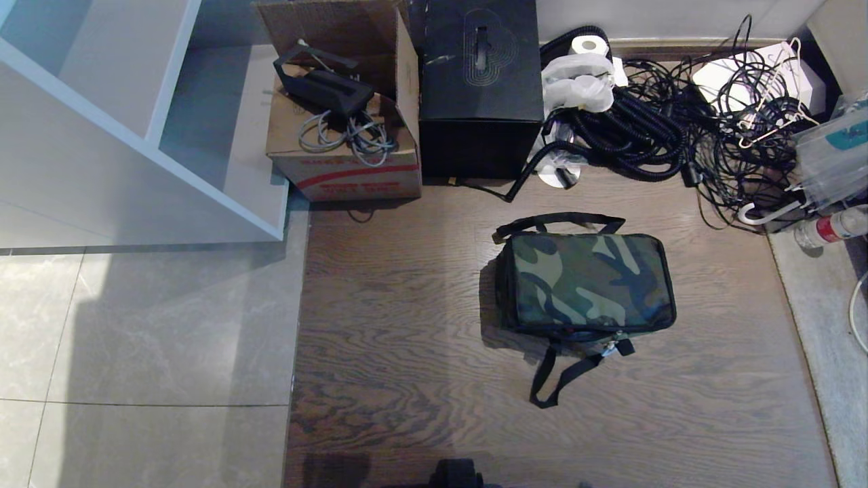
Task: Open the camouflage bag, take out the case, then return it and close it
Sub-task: Open the top of the storage box
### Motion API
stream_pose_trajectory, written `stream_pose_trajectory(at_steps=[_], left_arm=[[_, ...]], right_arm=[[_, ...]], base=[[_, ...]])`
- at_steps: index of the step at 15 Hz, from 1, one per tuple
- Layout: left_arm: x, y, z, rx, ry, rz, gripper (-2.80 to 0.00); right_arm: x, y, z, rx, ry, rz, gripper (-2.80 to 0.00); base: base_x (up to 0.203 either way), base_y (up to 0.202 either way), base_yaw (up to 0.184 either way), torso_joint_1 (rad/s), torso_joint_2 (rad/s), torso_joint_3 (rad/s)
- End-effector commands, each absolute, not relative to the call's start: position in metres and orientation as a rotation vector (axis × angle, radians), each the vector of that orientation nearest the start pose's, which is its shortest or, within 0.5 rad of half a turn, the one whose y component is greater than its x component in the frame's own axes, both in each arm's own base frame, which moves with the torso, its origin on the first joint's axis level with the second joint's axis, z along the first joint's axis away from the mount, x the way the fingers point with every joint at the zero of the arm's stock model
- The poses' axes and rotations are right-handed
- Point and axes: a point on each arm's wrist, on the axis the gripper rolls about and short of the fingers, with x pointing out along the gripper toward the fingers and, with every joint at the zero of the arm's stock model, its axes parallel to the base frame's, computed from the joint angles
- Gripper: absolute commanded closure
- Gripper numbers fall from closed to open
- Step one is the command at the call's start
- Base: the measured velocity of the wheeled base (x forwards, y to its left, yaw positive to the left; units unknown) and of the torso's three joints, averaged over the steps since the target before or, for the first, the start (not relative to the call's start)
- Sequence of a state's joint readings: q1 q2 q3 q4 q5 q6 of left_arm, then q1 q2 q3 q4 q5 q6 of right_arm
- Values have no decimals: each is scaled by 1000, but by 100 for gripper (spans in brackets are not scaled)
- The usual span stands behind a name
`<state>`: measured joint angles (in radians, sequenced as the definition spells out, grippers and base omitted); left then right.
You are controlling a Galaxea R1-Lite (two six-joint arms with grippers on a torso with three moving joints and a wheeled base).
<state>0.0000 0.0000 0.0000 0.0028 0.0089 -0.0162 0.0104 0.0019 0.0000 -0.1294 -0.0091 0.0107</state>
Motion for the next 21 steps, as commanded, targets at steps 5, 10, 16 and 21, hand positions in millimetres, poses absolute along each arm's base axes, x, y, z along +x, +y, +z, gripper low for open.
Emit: stream_pose_trajectory(at_steps=[5, 10, 16, 21], left_arm=[[-23, 0, 75, -15, 3, 9, 0], [-23, 0, 75, -17, 3, 9, 0], [-23, 0, 75, -15, 3, 9, 0], [-23, 0, 75, -15, 3, 9, 0]], right_arm=[[-20, 0, 78, 12, -89, 2, 0], [-20, 0, 78, 12, -89, 2, 0], [-20, 0, 78, -3, -87, 6, 0], [-20, 0, 77, 13, -83, 2, 0]], base=[[0, 0, 0, 0, 3, -197], [0, 0, 0, 3, 1, -198], [0, 0, 0, 2, 4, -143], [0, 0, 0, 0, 0, 0]])
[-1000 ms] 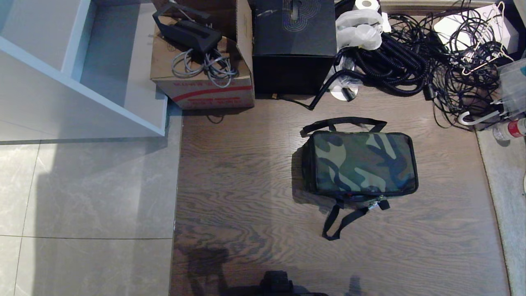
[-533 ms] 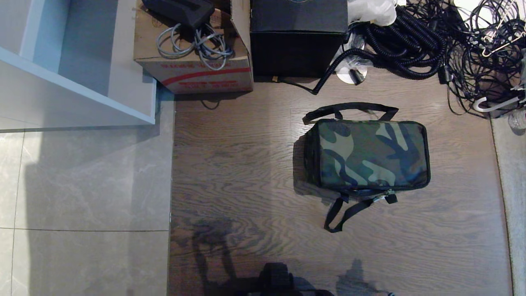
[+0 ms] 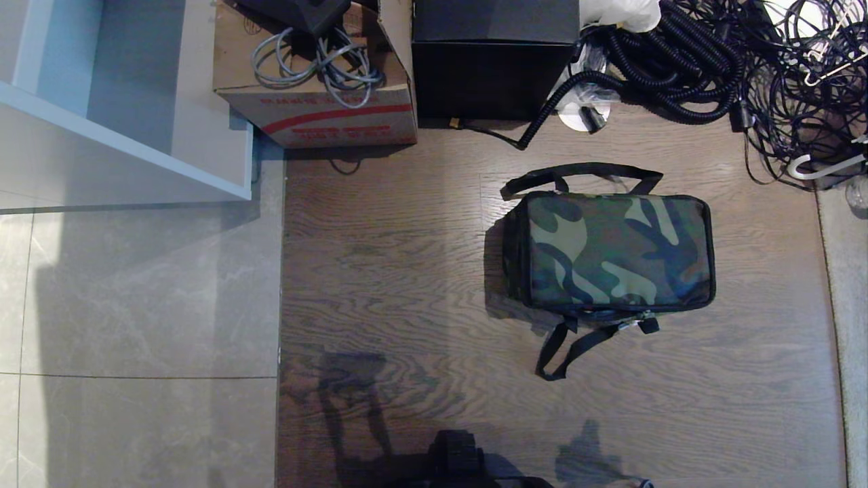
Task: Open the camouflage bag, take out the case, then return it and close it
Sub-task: Open the top of the storage box
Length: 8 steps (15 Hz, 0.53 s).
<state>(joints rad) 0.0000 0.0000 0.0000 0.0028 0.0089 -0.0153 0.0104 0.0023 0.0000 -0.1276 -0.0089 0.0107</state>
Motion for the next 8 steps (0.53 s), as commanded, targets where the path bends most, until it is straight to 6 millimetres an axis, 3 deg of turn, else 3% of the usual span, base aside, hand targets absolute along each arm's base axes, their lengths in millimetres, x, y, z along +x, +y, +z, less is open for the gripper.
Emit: stream_pose_trajectory(at_steps=[1, 8], left_arm=[[-23, 0, 75, -15, 3, 9, 0], [-23, 0, 75, -15, 3, 9, 0]], right_arm=[[-20, 0, 77, 14, -83, 1, 0], [-22, 0, 85, 21, -119, 12, 0]], base=[[0, 0, 0, 0, 0, 0], [0, 0, 0, 0, 0, 0]])
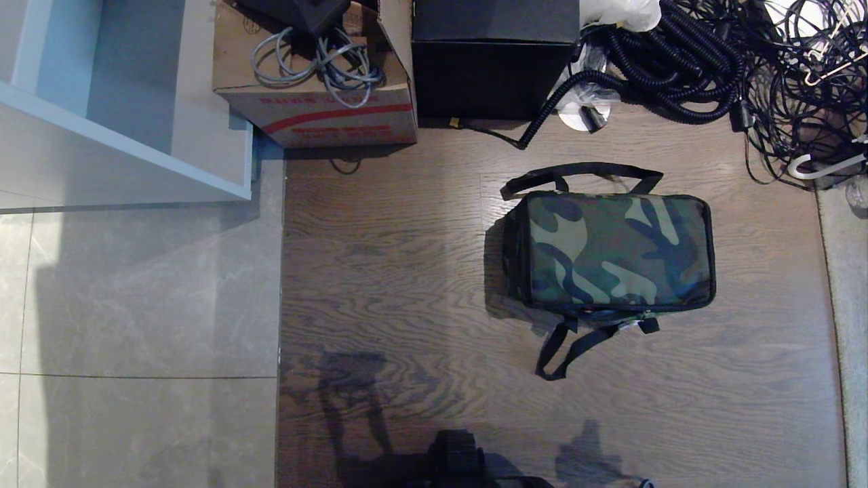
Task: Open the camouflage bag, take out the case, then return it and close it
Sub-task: Open the top of the storage box
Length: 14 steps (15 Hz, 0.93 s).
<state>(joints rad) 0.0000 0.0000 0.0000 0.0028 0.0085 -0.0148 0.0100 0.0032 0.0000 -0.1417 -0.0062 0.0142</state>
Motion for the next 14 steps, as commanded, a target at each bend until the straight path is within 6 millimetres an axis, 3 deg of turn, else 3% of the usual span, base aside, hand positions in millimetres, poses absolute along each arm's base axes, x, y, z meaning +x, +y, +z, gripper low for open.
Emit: stream_pose_trajectory(at_steps=[1, 3, 6, 10, 14], left_arm=[[-23, 0, 75, -15, 3, 9, 0], [-23, 0, 75, -15, 3, 9, 0], [-23, 0, 75, -15, 3, 9, 0], [-23, 0, 75, -15, 3, 9, 0], [-23, 0, 75, -15, 3, 9, 0]], right_arm=[[-27, 0, 99, 38, -157, 40, 0], [-28, 1, 123, 68, -116, 76, 0], [2, 2, 147, 149, 167, 82, 0], [74, 5, 158, 185, 571, 77, 0], [151, 8, 141, 202, 725, 72, 0]], base=[[0, 0, 0, 0, 0, 0], [0, 0, 0, 0, 0, 0], [0, 0, 0, 0, 0, 0], [0, 0, 0, 0, 0, 0], [0, 0, 0, 0, 0, 0]])
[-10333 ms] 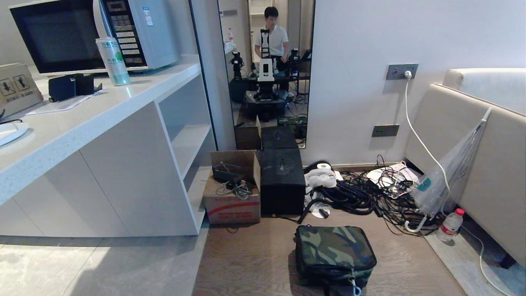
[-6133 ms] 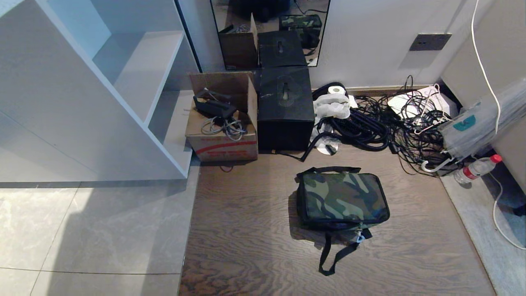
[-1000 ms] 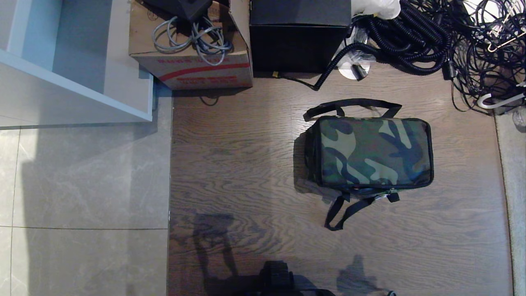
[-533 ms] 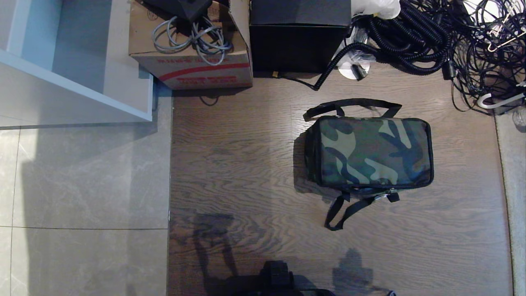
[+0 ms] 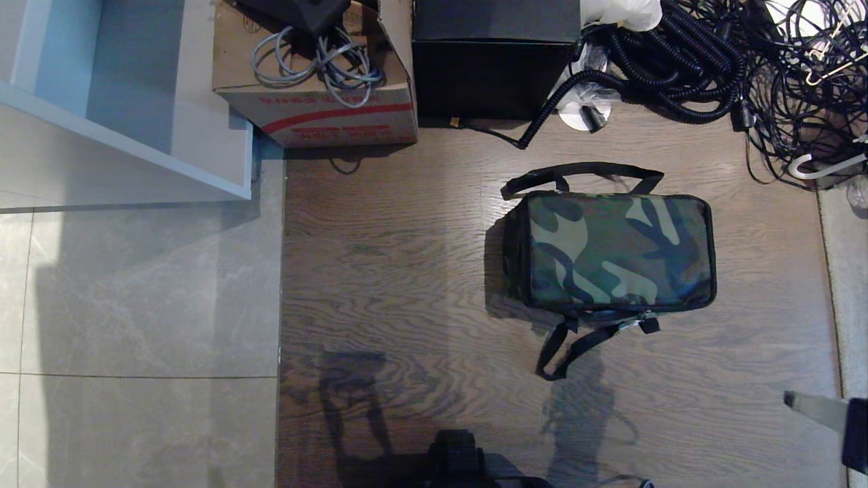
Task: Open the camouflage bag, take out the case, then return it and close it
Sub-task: Open the top of the storage box
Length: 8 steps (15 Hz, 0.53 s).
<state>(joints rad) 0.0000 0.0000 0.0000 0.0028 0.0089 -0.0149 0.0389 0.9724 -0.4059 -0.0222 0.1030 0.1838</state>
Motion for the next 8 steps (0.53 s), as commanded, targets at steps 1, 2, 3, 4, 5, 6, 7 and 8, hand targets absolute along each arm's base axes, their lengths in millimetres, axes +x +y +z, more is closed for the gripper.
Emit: stream_pose_trajectory(at_steps=[1, 2, 3, 4, 5, 6, 7, 8], left_arm=[[-23, 0, 75, -15, 3, 9, 0], [-23, 0, 75, -15, 3, 9, 0], [-23, 0, 75, -15, 3, 9, 0], [-23, 0, 75, -15, 3, 9, 0], [-23, 0, 75, -15, 3, 9, 0], [-23, 0, 75, -15, 3, 9, 0], [-23, 0, 75, -15, 3, 9, 0], [-23, 0, 75, -15, 3, 9, 0]], right_arm=[[168, 9, 133, 207, 735, 74, 0], [185, 10, 127, 211, 716, 80, 0], [200, 10, 123, 212, 669, 90, 0], [214, 11, 116, 214, 649, 94, 0], [227, 11, 107, 212, 629, 98, 0], [237, 11, 101, 207, 599, 104, 0], [243, 10, 96, 188, 582, 109, 0], [244, 8, 89, 150, 586, 128, -280]], base=[[0, 0, 0, 0, 0, 0], [0, 0, 0, 0, 0, 0], [0, 0, 0, 0, 0, 0], [0, 0, 0, 0, 0, 0], [0, 0, 0, 0, 0, 0], [0, 0, 0, 0, 0, 0], [0, 0, 0, 0, 0, 0], [0, 0, 0, 0, 0, 0]])
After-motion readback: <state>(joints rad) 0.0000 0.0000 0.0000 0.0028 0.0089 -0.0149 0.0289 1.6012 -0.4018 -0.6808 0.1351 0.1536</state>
